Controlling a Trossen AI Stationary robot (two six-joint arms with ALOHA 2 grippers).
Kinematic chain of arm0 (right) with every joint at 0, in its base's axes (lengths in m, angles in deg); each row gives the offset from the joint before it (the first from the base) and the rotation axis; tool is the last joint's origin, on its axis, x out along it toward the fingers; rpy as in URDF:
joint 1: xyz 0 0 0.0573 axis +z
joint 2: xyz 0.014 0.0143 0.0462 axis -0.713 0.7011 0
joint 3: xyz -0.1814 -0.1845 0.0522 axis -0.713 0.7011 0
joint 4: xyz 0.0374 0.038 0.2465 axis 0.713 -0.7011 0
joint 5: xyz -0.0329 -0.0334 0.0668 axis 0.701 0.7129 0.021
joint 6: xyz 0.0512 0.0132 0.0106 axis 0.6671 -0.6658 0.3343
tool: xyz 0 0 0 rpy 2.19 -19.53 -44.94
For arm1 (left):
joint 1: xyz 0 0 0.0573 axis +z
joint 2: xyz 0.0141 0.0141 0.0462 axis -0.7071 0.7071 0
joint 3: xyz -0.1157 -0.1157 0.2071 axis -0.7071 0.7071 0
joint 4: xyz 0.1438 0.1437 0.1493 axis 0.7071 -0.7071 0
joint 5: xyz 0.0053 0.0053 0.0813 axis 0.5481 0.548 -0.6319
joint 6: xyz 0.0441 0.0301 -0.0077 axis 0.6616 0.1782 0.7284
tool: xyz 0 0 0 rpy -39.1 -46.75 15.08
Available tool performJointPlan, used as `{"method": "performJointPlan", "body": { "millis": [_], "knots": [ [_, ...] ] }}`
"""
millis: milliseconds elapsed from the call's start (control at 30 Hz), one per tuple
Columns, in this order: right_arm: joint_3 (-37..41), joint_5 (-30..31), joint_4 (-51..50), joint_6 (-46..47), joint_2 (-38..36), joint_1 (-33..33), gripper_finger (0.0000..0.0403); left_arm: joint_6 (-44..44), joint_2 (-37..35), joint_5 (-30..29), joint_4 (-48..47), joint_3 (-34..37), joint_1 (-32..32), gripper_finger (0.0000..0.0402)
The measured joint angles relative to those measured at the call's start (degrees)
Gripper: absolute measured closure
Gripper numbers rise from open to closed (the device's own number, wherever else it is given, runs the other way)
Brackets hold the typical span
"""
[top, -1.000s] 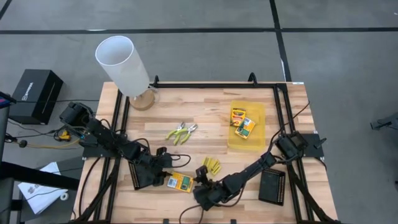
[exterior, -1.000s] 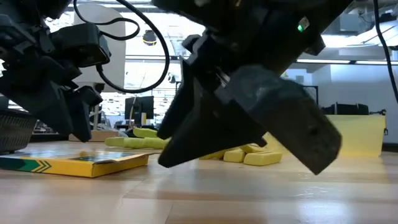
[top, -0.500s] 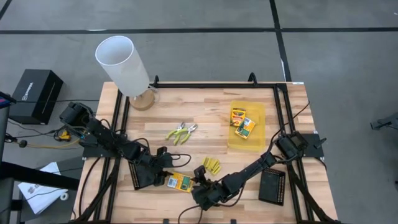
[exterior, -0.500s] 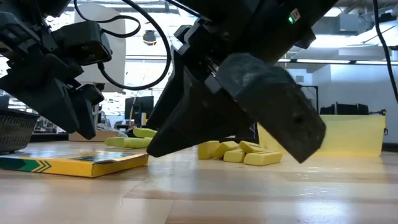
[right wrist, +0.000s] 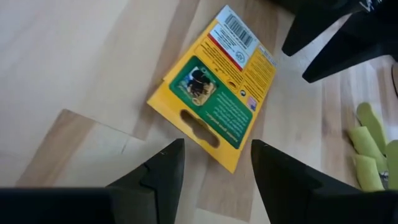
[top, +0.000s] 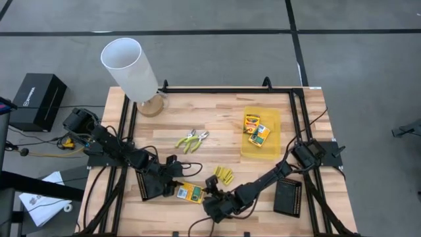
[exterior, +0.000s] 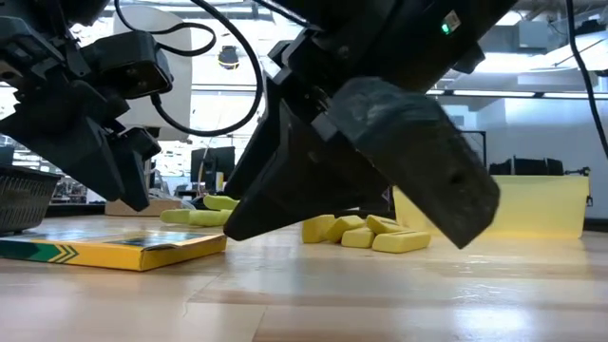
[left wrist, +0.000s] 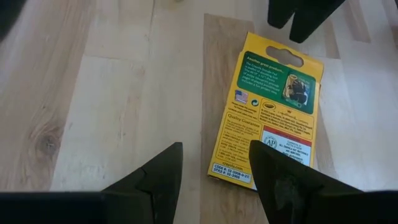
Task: Pick & Place School Supplies
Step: Put the crayon box into the yellow bin
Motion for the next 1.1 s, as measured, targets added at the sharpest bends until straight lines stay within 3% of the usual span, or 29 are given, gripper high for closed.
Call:
{"method": "performJointPlan", "body": {
  "millis": [267, 467, 767, 900, 1033, 1100],
  "knots": [
    [0.0, -1.6, 0.9, 0.1, 0.1, 0.0, 0.0227, 0.1, 0.0, 0.0, 0.3, 0.0, 0.0, 0.0221],
    [-1.0, -0.4, 7.4, -2.6, 5.1, -0.2, 0.0229, 0.2, 0.0, 0.0, 0.5, 0.0, 0.0, 0.0221],
    [-5.1, 0.6, 5.2, -4.0, 7.1, -2.1, 0.0239, 0.0, 0.0, 0.0, 0.8, 0.0, 0.0, 0.0221],
    [-5.1, 0.2, 5.1, -3.6, 7.1, -3.1, 0.0281, -0.2, 0.0, 0.0, 0.8, 0.0, 0.0, 0.0221],
    [-5.1, -0.9, 4.2, -2.4, 7.2, -3.8, 0.0380, -0.1, 0.0, 0.0, 0.8, 0.0, 0.0, 0.0221],
    [-5.1, -1.0, 3.5, -1.1, 7.2, -4.1, 0.0390, -0.1, 0.0, 0.0, 0.8, 0.0, 0.0, 0.0221]
  ]
}}
